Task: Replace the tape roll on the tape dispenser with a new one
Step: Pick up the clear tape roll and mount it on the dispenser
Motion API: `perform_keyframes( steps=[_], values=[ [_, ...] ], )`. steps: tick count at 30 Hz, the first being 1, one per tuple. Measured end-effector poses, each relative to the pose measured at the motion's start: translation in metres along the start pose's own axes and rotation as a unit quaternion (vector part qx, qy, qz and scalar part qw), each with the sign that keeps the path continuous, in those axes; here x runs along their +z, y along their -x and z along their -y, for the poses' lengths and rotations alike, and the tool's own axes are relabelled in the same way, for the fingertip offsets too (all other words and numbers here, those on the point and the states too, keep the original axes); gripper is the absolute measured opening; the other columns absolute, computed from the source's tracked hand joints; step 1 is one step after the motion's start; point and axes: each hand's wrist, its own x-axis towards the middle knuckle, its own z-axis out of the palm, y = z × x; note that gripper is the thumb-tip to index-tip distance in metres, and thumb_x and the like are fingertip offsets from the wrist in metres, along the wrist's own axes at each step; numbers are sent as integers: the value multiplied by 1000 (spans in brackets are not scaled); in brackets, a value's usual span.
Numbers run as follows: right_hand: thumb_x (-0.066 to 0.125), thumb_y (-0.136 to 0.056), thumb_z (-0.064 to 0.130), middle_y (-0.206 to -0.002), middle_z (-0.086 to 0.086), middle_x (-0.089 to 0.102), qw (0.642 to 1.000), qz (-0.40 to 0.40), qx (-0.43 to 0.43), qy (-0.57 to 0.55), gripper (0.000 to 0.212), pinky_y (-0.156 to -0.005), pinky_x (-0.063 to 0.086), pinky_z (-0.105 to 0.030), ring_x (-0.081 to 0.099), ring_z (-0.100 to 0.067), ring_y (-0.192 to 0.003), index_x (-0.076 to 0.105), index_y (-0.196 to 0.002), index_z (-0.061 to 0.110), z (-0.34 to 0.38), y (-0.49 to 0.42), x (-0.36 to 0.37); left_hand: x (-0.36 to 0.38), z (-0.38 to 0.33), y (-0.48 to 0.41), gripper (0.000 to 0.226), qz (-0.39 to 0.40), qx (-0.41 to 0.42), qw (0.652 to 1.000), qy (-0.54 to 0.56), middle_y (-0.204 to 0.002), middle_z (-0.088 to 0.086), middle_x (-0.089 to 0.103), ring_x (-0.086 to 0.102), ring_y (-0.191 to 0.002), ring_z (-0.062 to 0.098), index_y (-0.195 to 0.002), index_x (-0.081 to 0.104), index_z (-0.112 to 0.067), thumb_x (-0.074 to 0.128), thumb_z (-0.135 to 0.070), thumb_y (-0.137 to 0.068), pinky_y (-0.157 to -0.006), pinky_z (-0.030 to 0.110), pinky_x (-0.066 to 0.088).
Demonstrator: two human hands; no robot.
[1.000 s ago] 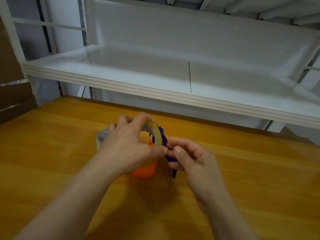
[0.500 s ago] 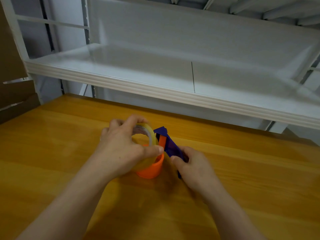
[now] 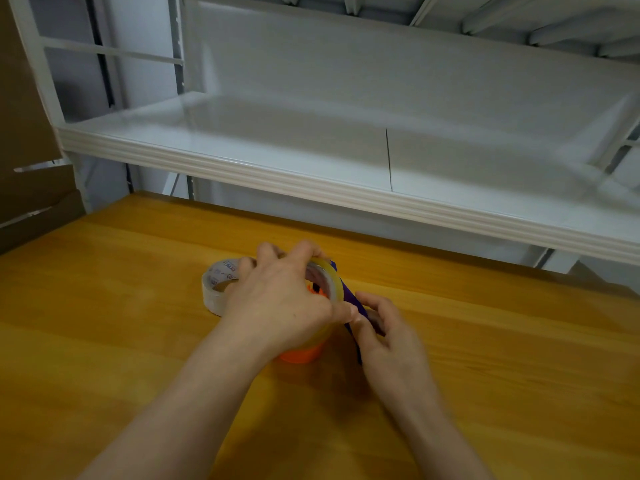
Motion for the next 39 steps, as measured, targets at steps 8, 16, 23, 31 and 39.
perform_keyframes(
  steps=[8, 16, 23, 31, 39],
  values=[
    [54, -97, 25, -103, 28, 66, 1000, -1, 2, -13, 37, -83, 55, -25, 62, 5, -98, 56, -129, 43, -2, 0, -2, 8, -7, -5, 80, 62, -23, 998, -19, -129, 1, 40, 31, -127, 33, -127, 40, -50, 73, -72, -58, -88, 44, 41],
    [53, -98, 26, -108, 27, 65, 999, 6, 10, -33, 37, -90, 55, -30, 60, 2, -105, 55, -131, 42, -1, 1, -3, 12, -6, -10, 80, 81, -39, 996, -17, -132, 4, 39, 32, -130, 36, -131, 41, -48, 72, -71, -60, -92, 46, 41],
    [52, -99, 27, -113, 22, 65, 999, 3, 15, -28, 38, -92, 55, -33, 60, 0, -107, 54, -134, 40, -1, 1, -3, 17, -3, -11, 87, 89, -49, 995, -22, -138, 6, 39, 34, -132, 37, -137, 36, -48, 68, -75, -61, -100, 51, 43],
    [52, -99, 28, -111, 22, 64, 1000, 5, 20, -23, 38, -91, 55, -31, 59, 1, -104, 52, -135, 43, 1, 3, -3, 23, 4, -14, 93, 102, -65, 992, -14, -141, 7, 39, 39, -131, 37, -140, 33, -45, 63, -81, -59, -101, 51, 44],
    [51, -99, 25, -105, 24, 65, 999, 6, 22, -25, 37, -86, 57, -33, 62, 0, -96, 53, -132, 42, 0, 3, -4, 31, 8, -11, 91, 114, -69, 991, -34, -145, 6, 35, 31, -135, 35, -143, 29, -41, 65, -73, -65, -103, 51, 41]
  ],
)
